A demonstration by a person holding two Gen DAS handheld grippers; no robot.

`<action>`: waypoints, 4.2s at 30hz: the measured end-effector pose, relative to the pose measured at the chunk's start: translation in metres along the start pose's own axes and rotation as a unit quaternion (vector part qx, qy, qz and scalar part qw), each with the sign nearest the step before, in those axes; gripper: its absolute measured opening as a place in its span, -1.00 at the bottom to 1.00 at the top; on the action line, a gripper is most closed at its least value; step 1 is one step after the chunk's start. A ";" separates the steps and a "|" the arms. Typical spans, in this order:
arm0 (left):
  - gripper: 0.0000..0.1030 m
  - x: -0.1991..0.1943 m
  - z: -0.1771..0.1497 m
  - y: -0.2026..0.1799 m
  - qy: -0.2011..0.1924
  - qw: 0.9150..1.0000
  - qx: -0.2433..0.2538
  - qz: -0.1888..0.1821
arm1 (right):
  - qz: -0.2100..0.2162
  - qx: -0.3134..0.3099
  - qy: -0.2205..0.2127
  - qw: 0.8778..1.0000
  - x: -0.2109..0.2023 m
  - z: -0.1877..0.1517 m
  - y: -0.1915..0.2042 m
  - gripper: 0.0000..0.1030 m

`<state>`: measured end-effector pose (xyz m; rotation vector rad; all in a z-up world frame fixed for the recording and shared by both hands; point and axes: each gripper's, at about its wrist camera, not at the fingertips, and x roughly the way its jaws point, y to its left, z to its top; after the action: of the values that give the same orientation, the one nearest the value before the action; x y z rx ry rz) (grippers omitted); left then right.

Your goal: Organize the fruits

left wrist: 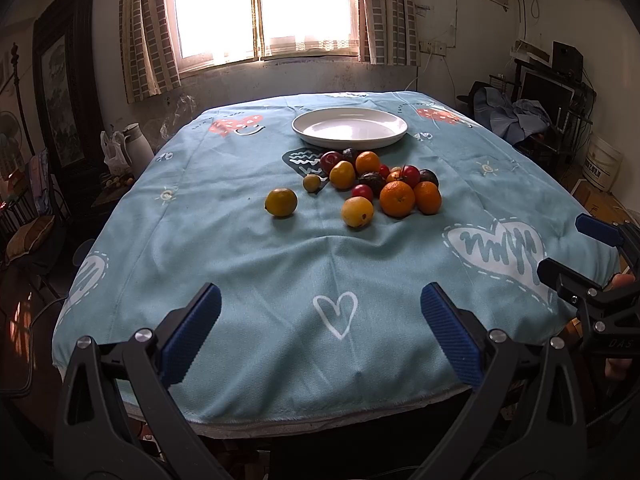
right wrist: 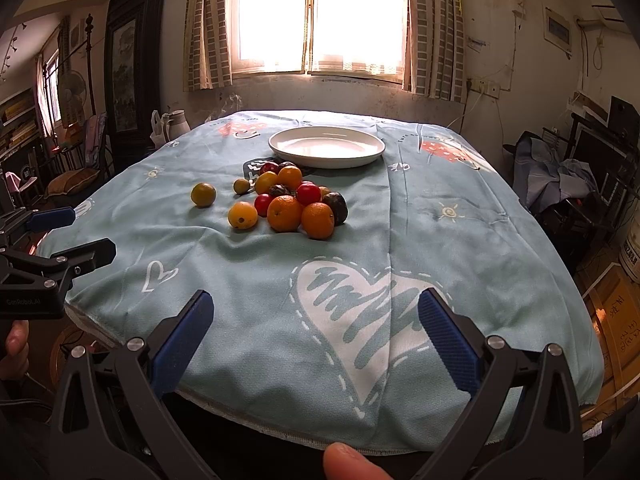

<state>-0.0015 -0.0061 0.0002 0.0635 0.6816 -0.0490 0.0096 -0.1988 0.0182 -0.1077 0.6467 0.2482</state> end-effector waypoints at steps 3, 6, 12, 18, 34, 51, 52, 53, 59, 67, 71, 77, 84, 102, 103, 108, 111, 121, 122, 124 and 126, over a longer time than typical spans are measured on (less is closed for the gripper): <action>0.96 0.000 0.000 -0.001 0.000 1.000 0.000 0.001 | 0.000 0.000 0.000 1.000 0.000 0.001 -0.001 0.97; 0.96 0.000 0.000 0.000 0.000 1.000 0.000 0.000 | 0.000 0.000 0.000 1.000 -0.001 0.001 -0.001 0.97; 0.96 0.000 -0.001 -0.001 0.000 1.000 0.000 0.000 | 0.000 0.001 0.000 1.000 0.000 0.001 -0.002 0.97; 0.96 0.002 -0.003 -0.001 0.003 1.000 -0.001 0.000 | 0.002 0.001 0.002 1.000 0.001 0.000 -0.002 0.97; 0.96 0.027 -0.012 0.005 0.028 0.999 0.003 -0.020 | 0.058 0.086 -0.028 0.994 0.017 -0.009 -0.022 0.97; 0.47 0.138 0.042 0.023 0.080 0.992 0.029 -0.097 | 0.077 0.040 0.104 0.991 0.136 0.047 -0.025 0.06; 0.37 0.145 0.045 0.021 0.085 0.990 0.034 -0.104 | 0.080 0.042 0.109 0.990 0.141 0.048 -0.026 0.03; 0.33 0.151 0.047 0.020 0.090 0.989 0.039 -0.114 | 0.083 0.044 0.115 0.989 0.148 0.049 -0.027 -0.01; 0.26 0.176 0.056 0.009 0.105 0.980 0.065 -0.156 | 0.092 0.052 0.140 0.985 0.171 0.053 -0.031 -0.08; 0.26 0.203 0.067 0.002 0.129 0.973 0.073 -0.175 | 0.101 0.052 0.158 0.981 0.192 0.058 -0.033 -0.08; 0.26 0.214 0.071 -0.004 0.137 0.970 0.080 -0.184 | 0.108 0.054 0.157 0.980 0.194 0.059 -0.034 -0.08; 0.24 0.219 0.073 -0.010 0.141 0.968 0.089 -0.190 | 0.118 0.058 0.158 0.979 0.197 0.060 -0.035 -0.08; -0.25 0.220 0.075 -0.010 0.146 0.966 0.073 -0.198 | 0.124 0.062 0.158 0.978 0.198 0.061 -0.038 -0.17; -0.25 0.211 0.171 0.024 0.098 0.969 0.027 -0.225 | 0.131 0.070 0.058 0.987 0.188 0.145 -0.068 -0.20; -0.25 0.222 0.185 0.024 0.096 0.971 0.025 -0.216 | 0.130 0.077 0.061 0.987 0.203 0.155 -0.072 -0.20; -0.25 0.304 0.237 0.016 0.114 0.978 0.019 -0.176 | 0.103 0.067 0.095 0.988 0.283 0.189 -0.080 -0.20; -0.25 0.351 0.248 0.012 0.138 0.978 0.014 -0.159 | 0.097 0.054 0.128 0.986 0.325 0.193 -0.078 -0.20; 0.54 0.393 0.255 0.009 0.148 0.980 0.013 -0.133 | 0.092 0.003 0.144 0.985 0.357 0.195 -0.061 0.13; 0.56 0.388 0.256 0.013 0.140 0.981 0.011 -0.132 | 0.088 0.006 0.134 0.987 0.350 0.196 -0.060 0.23; 0.59 0.375 0.256 0.017 0.136 0.981 0.006 -0.137 | 0.087 0.013 0.117 0.989 0.335 0.197 -0.063 0.23; 0.60 0.355 0.252 0.023 0.129 0.982 0.001 -0.139 | 0.085 0.024 0.109 0.990 0.315 0.195 -0.067 0.23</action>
<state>0.4337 -0.0102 -0.0274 -0.0242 0.9462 -0.3155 0.3837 -0.1676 -0.0170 -0.0325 0.8796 0.3883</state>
